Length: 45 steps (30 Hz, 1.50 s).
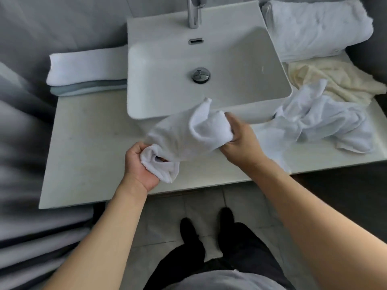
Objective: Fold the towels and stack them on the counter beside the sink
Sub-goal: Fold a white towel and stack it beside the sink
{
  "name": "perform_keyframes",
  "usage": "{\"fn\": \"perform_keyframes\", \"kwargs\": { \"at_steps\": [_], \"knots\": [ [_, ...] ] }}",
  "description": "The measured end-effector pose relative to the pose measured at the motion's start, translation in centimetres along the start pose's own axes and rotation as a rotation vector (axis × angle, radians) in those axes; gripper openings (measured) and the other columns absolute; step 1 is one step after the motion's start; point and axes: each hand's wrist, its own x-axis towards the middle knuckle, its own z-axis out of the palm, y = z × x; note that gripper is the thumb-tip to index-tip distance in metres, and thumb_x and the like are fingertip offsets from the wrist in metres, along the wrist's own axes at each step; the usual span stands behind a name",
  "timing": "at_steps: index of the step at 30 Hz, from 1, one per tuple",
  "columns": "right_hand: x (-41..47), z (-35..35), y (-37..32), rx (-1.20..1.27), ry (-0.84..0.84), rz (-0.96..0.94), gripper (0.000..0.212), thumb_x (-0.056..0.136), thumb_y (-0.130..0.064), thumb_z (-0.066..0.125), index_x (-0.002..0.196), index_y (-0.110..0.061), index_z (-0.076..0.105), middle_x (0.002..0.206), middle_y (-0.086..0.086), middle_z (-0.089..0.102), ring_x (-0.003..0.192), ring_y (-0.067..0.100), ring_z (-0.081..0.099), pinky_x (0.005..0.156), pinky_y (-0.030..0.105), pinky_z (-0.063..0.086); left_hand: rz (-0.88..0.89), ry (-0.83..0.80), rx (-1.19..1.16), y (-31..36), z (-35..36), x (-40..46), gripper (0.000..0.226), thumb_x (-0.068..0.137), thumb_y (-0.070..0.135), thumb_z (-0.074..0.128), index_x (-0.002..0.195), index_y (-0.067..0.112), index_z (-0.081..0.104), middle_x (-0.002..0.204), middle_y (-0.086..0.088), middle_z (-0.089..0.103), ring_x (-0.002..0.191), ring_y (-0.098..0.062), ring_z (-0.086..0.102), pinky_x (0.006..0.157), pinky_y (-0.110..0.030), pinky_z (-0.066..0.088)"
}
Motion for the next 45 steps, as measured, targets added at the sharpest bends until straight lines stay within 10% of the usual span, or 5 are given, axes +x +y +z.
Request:
{"fn": "perform_keyframes", "kwargs": {
  "at_steps": [11, 18, 30, 33, 45],
  "knots": [
    [4.0, 16.4, -10.1, 0.591, -0.439, 0.214, 0.025, 0.091, -0.013, 0.064, 0.115, -0.017, 0.061, 0.11, 0.006, 0.069, 0.105, 0.022, 0.066, 0.092, 0.042, 0.054, 0.489, 0.36, 0.12, 13.9, -9.8, -8.1, 0.018, 0.075, 0.007, 0.061, 0.081, 0.004, 0.078, 0.087, -0.01, 0.073, 0.086, -0.024, 0.073, 0.078, -0.034, 0.058],
    [7.5, 26.6, -12.9, 0.383, -1.01, 0.545, 0.046, 0.08, -0.033, 0.073, 0.124, -0.028, 0.059, 0.116, -0.007, 0.07, 0.113, 0.014, 0.06, 0.1, 0.032, 0.043, 0.45, 0.648, 0.819, 24.6, -12.9, -8.2, 0.041, 0.084, -0.002, 0.056, 0.114, 0.022, 0.067, 0.1, -0.004, 0.073, 0.093, -0.025, 0.069, 0.077, -0.037, 0.057],
    [16.3, 38.9, -20.8, 0.689, -0.332, 0.656, 0.009, 0.092, -0.021, 0.063, 0.093, -0.012, 0.066, 0.094, 0.013, 0.071, 0.078, 0.026, 0.067, 0.071, 0.036, 0.06, 0.069, 0.662, 1.584, 38.6, -14.0, -11.7, 0.033, 0.051, 0.03, 0.048, 0.081, 0.022, 0.055, 0.091, -0.004, 0.058, 0.08, -0.026, 0.055, 0.064, -0.034, 0.039],
    [18.6, 39.0, -21.0, 0.646, -0.077, 0.603, 0.013, 0.092, -0.021, 0.057, 0.079, -0.018, 0.057, 0.073, 0.002, 0.058, 0.061, 0.017, 0.053, 0.048, 0.023, 0.044, 0.184, 0.64, 1.53, 39.9, -15.1, -10.3, 0.028, 0.058, 0.04, 0.05, 0.075, 0.019, 0.043, 0.081, -0.001, 0.048, 0.07, -0.023, 0.045, 0.063, -0.034, 0.032],
    [28.9, 32.4, -15.9, 0.071, 0.454, 0.523, 0.018, 0.094, -0.027, 0.038, 0.09, -0.013, 0.048, 0.083, -0.001, 0.052, 0.078, 0.025, 0.049, 0.07, 0.028, 0.034, 0.982, 0.689, 1.849, 44.0, -11.5, 2.0, 0.004, 0.097, 0.016, 0.052, 0.099, 0.014, 0.055, 0.091, 0.001, 0.054, 0.089, -0.025, 0.049, 0.074, -0.039, 0.041]
  ]
}}
